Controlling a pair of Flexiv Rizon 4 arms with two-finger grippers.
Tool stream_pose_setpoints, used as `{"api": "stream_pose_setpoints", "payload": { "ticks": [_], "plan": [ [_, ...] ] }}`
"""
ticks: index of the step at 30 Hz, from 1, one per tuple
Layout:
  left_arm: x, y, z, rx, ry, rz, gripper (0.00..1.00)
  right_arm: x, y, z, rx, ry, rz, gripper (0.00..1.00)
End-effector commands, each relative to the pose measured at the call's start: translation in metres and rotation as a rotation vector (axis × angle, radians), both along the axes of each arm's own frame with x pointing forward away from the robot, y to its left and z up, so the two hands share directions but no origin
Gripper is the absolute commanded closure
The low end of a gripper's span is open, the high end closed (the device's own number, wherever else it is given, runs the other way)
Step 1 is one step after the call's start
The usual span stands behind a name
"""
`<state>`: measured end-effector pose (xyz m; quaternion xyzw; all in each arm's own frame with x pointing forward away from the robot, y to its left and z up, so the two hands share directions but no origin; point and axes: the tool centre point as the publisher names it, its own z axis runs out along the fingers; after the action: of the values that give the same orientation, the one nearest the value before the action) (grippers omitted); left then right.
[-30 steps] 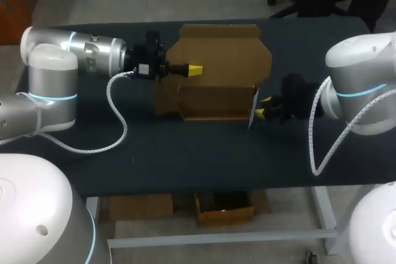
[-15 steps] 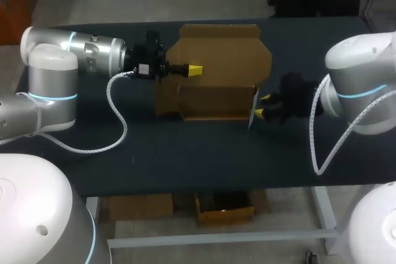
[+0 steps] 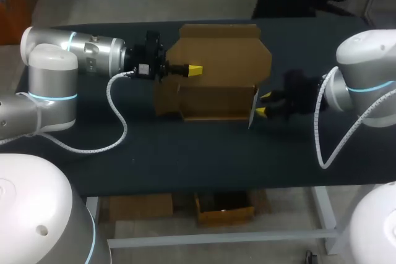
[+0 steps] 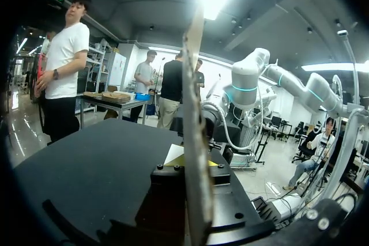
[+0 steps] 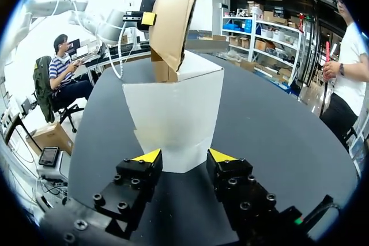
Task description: Assemble the packaging by folding the flat box into shape, placing the metal phone stand inside, and closing the box properly
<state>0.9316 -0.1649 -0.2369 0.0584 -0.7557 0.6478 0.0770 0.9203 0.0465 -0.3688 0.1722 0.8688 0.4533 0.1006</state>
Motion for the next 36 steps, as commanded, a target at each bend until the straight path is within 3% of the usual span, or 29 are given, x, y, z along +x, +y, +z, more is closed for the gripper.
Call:
{"api": "stream_pose_setpoints", "payload": {
  "ticks": [1,14,36],
  "plan": [
    [0.000,0.001,-0.004,0.001,0.000,0.000,1.00,0.001,-0.001,-0.002,0.008,-0.006,0.009,0.52],
    [0.000,0.001,-0.004,0.001,0.000,0.000,1.00,0.005,0.007,-0.002,0.007,-0.015,0.032,0.51],
    [0.000,0.001,-0.004,0.001,0.000,0.000,1.00,0.001,0.022,-0.002,-0.001,-0.038,-0.071,0.51]
  ]
}}
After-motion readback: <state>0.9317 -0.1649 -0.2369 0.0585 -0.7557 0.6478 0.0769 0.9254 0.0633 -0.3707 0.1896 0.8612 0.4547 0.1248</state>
